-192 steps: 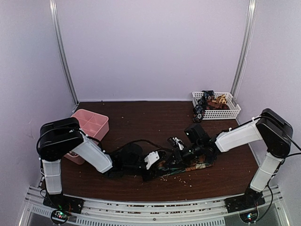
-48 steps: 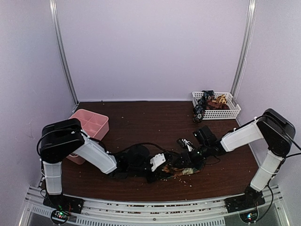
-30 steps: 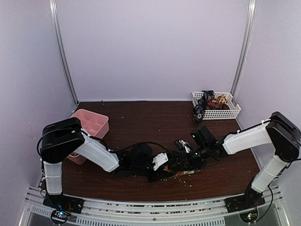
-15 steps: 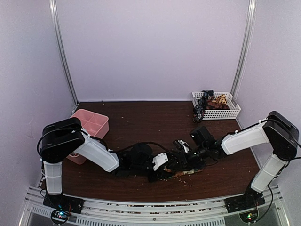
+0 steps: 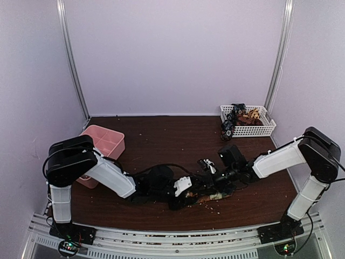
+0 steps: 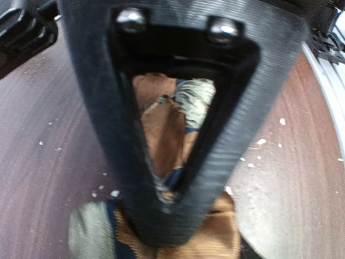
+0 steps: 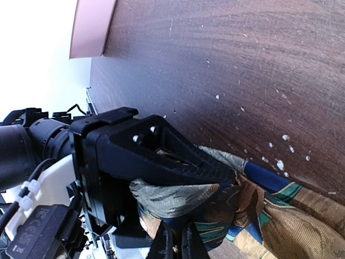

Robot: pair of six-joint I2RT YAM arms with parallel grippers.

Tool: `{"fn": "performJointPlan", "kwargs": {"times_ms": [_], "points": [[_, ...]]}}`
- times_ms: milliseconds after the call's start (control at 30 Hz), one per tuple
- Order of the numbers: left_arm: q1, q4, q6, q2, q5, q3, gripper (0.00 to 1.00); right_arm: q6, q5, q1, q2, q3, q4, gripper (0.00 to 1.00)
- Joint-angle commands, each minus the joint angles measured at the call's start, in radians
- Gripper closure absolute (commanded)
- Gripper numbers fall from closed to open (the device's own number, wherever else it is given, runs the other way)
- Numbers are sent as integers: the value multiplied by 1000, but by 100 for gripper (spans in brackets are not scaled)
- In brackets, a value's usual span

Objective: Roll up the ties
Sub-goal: Roll the tie at the center of the board.

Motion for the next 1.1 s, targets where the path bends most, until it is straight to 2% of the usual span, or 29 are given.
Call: {"fn": "performJointPlan", "kwargs": {"times_ms": [0,100,267,633,900,1067], "points": [[-4,-25,8,-15,-24,-50,38,-13,45,-2,41,-49,-12,100],[-3,85,7,-54,-39,-82,31,-22,43,-20,50,-77,-11,100],[-4,186,23,-74,-61,-90,29,-57,42,-74,57,-122,-26,100],[-5,272,8,7,-47,-39,24,-166,94,-155,89,-126,-132,100],[-6,321,-71,101,-37,37,25,-171,95,-153,85,-138,-129,100],[-6,303,-78,134,-37,64,36,-180,87,-153,73,-123,-145,100]]}}
